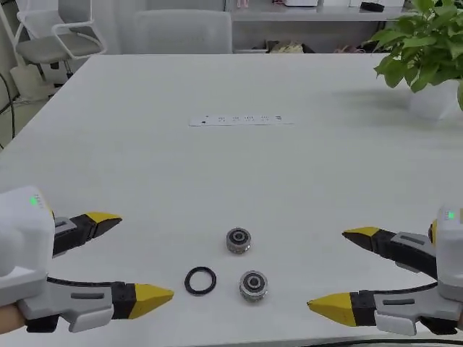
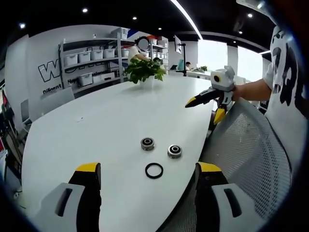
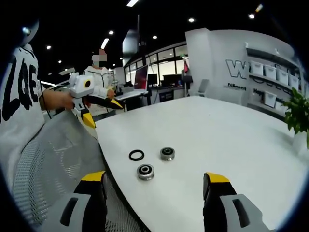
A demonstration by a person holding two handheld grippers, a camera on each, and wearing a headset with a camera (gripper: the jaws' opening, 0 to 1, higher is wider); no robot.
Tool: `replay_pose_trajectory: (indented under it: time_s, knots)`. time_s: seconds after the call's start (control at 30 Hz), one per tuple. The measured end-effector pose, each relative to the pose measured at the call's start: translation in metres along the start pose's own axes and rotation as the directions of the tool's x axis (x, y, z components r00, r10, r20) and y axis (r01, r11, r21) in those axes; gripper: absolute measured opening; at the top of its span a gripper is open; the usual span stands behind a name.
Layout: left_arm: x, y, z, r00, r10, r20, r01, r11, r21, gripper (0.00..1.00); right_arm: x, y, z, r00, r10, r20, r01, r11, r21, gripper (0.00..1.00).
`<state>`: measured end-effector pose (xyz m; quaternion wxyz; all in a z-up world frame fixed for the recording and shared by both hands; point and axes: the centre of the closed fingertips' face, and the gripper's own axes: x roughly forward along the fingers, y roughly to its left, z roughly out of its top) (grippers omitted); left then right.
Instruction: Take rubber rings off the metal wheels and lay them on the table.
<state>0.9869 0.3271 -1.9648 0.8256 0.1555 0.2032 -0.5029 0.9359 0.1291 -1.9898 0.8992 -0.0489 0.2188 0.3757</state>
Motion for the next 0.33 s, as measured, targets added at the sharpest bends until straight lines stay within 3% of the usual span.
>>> replay_pose_trajectory:
  time_s: [0.33]
  knots:
    - [-0.0020, -0.0007, 0.0000, 0.9999, 0.010, -0.006, -0.010, 1.000, 0.012, 0.78, -0.0039, 0.0011, -0.0006, 0.9999, -0.005, 0.011, 0.005, 1.000, 0.007, 0.82]
